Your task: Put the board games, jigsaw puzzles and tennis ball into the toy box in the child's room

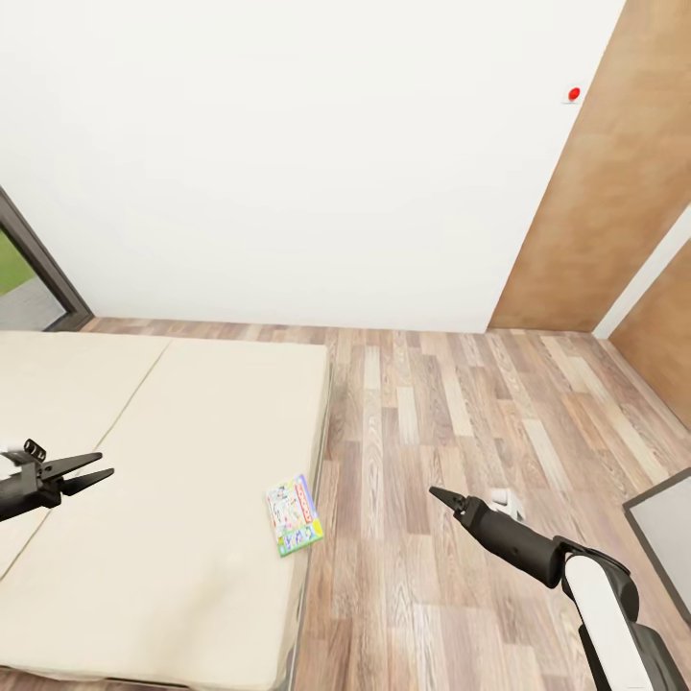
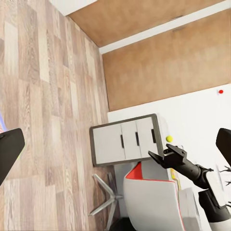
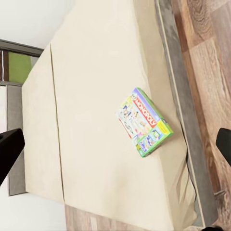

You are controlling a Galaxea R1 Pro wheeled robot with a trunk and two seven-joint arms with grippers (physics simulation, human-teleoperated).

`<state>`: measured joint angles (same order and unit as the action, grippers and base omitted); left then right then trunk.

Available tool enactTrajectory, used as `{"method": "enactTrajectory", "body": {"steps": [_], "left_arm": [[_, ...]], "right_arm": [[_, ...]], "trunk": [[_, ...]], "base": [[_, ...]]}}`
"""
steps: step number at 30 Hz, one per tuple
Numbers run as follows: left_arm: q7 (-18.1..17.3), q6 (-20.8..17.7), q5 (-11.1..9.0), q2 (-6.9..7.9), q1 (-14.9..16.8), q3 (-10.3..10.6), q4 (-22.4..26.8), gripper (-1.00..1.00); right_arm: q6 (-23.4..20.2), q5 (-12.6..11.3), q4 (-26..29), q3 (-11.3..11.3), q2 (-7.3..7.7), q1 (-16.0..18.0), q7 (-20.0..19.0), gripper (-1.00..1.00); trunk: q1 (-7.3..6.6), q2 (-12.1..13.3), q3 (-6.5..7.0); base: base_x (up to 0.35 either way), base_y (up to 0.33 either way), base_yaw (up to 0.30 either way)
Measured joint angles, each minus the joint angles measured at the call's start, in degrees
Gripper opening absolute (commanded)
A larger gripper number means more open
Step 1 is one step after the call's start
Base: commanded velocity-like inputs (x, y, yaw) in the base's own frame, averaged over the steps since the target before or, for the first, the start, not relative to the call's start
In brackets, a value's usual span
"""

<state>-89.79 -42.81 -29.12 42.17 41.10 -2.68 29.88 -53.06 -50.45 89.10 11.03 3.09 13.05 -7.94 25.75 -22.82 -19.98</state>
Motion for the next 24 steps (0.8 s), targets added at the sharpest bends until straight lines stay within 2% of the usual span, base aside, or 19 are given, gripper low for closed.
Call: {"method": "enactTrajectory", "body": {"steps": [24], "left_arm": [[0.0,0.0,0.0,-0.35,0.0,0.0,0.0,1.0]], "right_arm": [[0.3,0.1,-1.1,0.0,0.0,0.0,0.0,1.0]], "trunk": [[0.0,0.0,2.26]], "base": [[0.0,0.0,0.0]]}}
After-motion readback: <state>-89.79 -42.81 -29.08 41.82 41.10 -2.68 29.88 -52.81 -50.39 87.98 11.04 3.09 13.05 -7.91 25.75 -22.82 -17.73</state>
